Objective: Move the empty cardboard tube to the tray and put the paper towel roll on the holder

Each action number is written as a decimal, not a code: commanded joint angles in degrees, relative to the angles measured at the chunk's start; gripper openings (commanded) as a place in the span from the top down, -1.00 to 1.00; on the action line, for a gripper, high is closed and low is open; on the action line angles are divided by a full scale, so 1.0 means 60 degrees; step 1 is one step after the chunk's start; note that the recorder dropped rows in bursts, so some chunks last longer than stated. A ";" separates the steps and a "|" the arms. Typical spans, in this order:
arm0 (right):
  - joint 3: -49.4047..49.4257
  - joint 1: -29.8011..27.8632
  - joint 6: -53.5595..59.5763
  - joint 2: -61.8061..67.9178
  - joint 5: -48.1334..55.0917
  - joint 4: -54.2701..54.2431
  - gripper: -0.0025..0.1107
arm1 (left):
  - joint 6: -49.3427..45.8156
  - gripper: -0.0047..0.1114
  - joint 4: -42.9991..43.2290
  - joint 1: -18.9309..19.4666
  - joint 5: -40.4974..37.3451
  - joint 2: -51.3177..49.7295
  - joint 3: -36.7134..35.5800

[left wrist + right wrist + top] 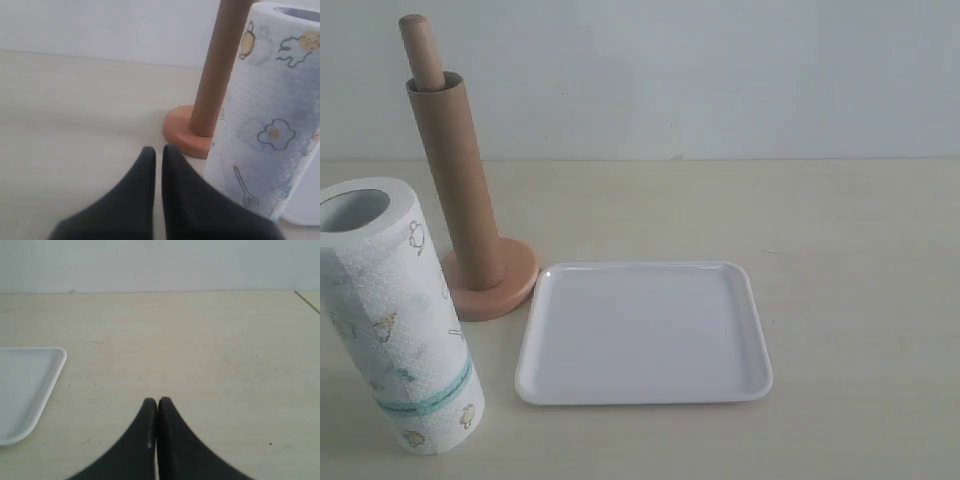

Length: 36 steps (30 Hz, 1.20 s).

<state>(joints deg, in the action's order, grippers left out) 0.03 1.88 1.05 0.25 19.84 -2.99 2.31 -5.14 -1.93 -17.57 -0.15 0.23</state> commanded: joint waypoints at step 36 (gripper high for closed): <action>-0.0005 -0.0038 0.1417 -0.0042 -0.6176 0.0594 0.96 | -0.0049 0.85 0.0014 0.0024 0.0000 0.0026 -0.0038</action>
<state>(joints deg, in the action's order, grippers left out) 0.03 1.88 8.92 0.25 -5.50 0.00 2.31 -5.14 -1.93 -17.57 -0.15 0.23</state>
